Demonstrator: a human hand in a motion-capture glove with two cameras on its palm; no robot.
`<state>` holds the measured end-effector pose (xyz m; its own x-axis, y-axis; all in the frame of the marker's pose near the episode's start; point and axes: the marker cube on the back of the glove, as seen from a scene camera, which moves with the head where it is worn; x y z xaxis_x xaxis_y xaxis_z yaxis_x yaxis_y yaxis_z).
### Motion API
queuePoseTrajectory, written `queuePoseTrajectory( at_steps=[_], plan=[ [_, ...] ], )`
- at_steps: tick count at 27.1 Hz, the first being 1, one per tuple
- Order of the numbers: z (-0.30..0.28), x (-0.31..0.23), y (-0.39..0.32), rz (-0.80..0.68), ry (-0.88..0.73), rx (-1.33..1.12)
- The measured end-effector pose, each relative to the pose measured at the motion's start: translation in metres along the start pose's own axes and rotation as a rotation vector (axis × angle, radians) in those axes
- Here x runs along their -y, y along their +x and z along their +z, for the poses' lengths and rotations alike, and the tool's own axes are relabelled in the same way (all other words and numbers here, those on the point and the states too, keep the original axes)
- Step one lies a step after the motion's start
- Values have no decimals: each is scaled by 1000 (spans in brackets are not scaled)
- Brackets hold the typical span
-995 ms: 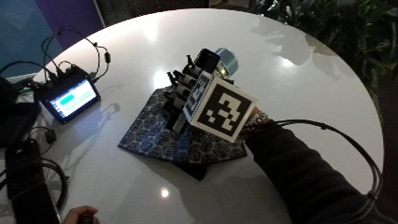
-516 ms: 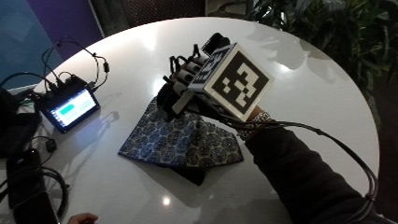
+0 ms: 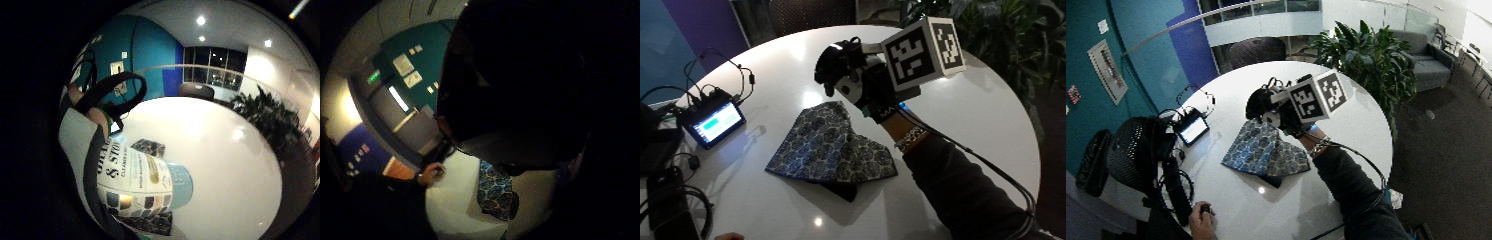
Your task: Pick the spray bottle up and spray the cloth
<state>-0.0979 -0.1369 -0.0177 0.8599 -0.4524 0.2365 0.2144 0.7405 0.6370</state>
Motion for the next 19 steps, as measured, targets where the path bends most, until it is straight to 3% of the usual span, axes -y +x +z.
queuePoseTrajectory(
  at_steps=[9, 19],
  plan=[
    [2, 0, 10, 244, 66, 343],
    [48, 2, -73, 317, 17, 558]
  ],
)
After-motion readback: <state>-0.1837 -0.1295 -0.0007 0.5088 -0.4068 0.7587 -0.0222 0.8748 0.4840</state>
